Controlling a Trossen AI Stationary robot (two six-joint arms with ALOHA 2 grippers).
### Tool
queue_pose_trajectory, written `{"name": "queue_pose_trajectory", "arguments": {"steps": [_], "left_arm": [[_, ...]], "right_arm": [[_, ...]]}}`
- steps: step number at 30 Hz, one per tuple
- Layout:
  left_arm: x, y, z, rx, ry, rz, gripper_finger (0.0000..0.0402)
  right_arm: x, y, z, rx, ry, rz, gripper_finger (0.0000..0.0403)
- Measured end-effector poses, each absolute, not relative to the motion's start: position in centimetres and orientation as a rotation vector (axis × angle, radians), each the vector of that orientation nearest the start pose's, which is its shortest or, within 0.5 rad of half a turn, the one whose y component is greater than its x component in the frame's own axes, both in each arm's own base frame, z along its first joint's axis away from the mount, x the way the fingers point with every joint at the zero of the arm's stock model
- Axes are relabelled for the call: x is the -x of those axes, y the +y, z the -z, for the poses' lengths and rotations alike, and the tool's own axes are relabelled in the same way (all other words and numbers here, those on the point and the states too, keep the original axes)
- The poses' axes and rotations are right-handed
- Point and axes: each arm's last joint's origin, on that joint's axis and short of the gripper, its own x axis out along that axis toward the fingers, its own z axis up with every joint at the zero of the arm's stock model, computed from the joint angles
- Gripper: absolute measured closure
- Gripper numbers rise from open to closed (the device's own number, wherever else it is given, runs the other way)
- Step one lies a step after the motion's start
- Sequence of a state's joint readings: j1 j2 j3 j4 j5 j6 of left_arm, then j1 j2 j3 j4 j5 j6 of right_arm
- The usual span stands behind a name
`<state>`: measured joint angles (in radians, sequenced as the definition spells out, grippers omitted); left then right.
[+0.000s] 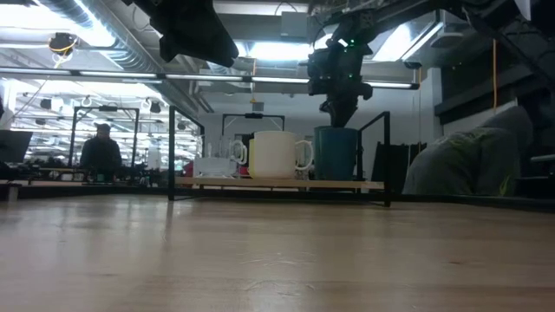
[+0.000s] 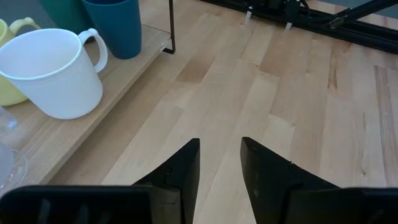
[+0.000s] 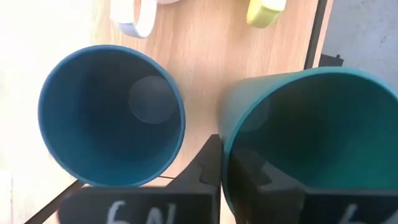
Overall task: Stack small to large cups/mugs on shelf
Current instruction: Put the green cup on the shelf, then return to Home Position
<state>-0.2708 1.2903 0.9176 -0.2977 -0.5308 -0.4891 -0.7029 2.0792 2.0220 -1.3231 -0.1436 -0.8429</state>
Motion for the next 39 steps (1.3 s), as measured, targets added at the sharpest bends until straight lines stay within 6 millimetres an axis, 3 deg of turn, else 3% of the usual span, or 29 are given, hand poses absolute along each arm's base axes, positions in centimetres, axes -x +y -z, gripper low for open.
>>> {"name": "queue_pose_trajectory", "arguments": {"steps": [6,25,32,39], "left_arm": [[-26.4,-5.8,-26.6,0.21,0.539,-0.392,0.0292],[-26.4,-5.8,-26.6,0.21,0.539,-0.392,0.0292],[-26.4,-5.8,-26.6,0.21,0.539,-0.392,0.0292],[-26.4,-5.8,-26.6,0.209,0.54,-0.392,0.0292]], "right_arm": [[-32.2,-26.2,-28.5,0.145,1.33,-0.101,0.0389],[-32.1,-25.9,-28.5,0.122,1.349,-0.119,0.0291],[-32.1,-25.9,-30.3,0.127,1.316,-0.081,0.0253],[-31.6,-25.3,-32.7,0.09,1.316,-0.052,0.0242]]}}
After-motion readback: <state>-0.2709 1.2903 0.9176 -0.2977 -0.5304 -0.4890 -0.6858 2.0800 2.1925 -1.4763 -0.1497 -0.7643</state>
